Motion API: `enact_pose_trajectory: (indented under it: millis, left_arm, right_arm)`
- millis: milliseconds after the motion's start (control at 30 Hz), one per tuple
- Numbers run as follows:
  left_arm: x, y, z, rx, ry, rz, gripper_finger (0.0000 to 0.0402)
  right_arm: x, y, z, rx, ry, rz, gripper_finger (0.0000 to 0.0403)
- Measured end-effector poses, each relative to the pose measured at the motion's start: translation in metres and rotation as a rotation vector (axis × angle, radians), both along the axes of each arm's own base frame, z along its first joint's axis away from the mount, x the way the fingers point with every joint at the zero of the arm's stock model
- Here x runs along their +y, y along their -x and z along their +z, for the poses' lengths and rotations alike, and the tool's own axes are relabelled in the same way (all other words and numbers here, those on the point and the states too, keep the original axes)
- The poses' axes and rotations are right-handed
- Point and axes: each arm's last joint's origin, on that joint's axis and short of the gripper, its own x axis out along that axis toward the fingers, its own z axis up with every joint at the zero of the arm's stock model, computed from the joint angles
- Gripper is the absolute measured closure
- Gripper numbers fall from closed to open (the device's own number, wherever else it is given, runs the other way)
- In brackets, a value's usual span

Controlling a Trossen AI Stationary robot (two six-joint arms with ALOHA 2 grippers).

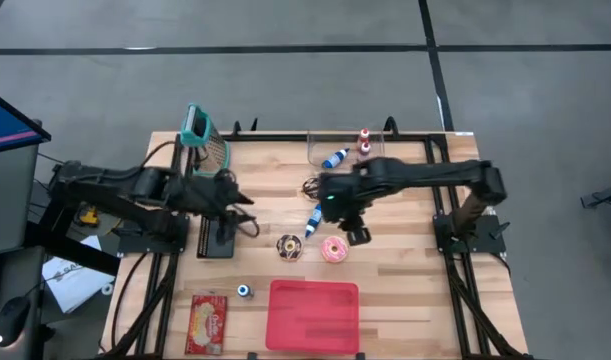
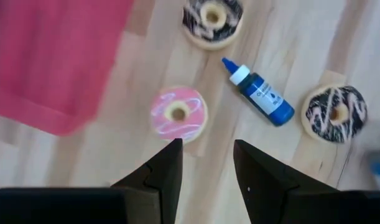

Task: Pick & Place Food Item
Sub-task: Put the top blue food coloring bottle into the transparent bin

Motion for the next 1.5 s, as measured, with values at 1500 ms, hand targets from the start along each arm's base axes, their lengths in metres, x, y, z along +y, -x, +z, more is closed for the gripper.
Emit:
enact_pose_trajectory:
  millis: [1500]
  left_arm:
    - [-0.035, 0.001, -0.02, 0.055, 0.001, 0.015, 0.0206]
  right_arm:
    - [-0.051, -0.089, -0.159, 0.097, 0.11, 0.373, 0.0267]
